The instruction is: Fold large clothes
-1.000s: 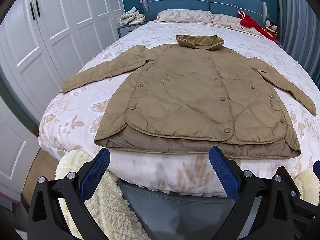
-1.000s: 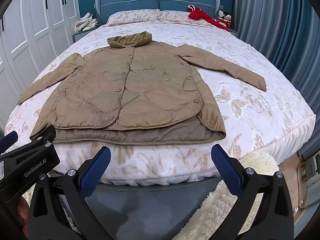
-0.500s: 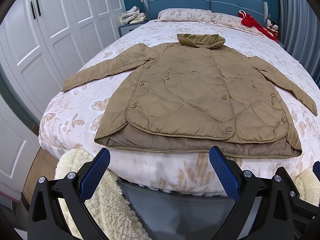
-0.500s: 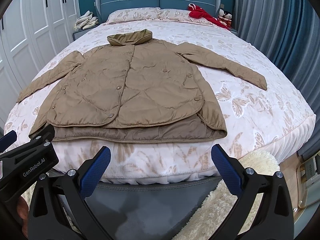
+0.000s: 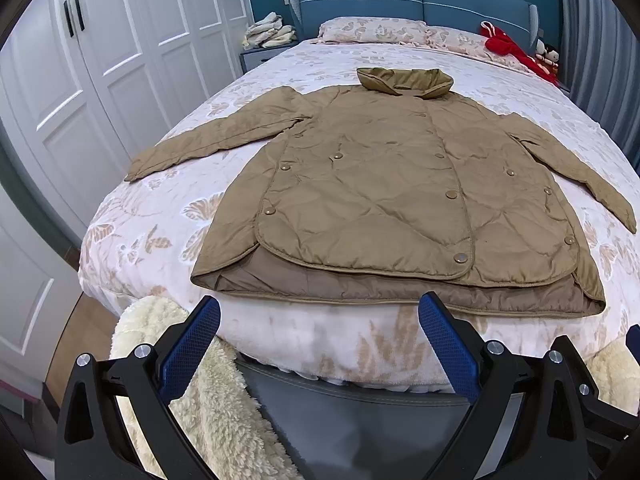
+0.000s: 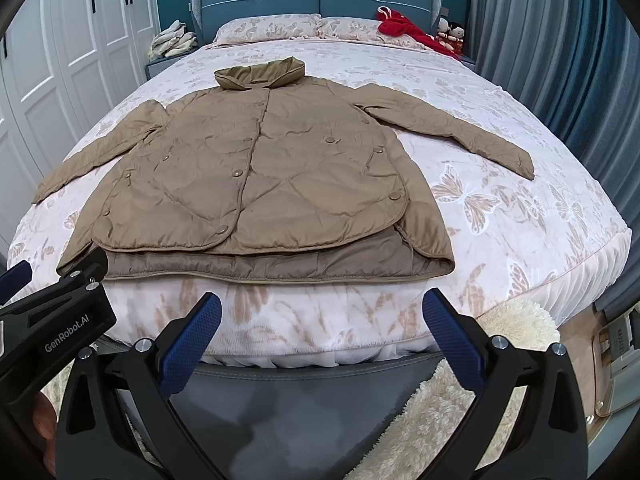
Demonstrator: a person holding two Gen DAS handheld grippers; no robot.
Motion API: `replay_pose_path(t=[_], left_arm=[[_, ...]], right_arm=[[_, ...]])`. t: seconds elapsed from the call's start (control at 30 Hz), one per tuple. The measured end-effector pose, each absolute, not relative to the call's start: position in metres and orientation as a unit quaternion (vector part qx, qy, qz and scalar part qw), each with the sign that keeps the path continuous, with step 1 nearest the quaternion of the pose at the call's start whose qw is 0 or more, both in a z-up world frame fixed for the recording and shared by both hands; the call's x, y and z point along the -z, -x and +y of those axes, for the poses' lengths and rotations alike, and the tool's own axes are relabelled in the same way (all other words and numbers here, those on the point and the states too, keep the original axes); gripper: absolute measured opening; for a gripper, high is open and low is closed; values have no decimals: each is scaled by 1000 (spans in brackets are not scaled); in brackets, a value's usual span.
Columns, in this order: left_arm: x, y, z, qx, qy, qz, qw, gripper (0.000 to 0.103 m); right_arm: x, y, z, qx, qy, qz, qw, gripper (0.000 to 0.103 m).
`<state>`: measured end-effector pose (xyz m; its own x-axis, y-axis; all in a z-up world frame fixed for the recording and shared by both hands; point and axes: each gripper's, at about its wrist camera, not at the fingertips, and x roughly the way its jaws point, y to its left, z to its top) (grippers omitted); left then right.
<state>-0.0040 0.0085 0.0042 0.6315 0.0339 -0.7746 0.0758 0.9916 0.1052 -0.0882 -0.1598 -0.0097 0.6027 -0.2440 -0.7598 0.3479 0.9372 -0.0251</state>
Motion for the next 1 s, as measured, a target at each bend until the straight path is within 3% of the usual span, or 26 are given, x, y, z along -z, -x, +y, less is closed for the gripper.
replay_pose_path(t=[1.0], left_arm=[[-3,4,13,2,-63,425,903,97]], right_arm=[[8,85,-160,163,-59,418,892,98]])
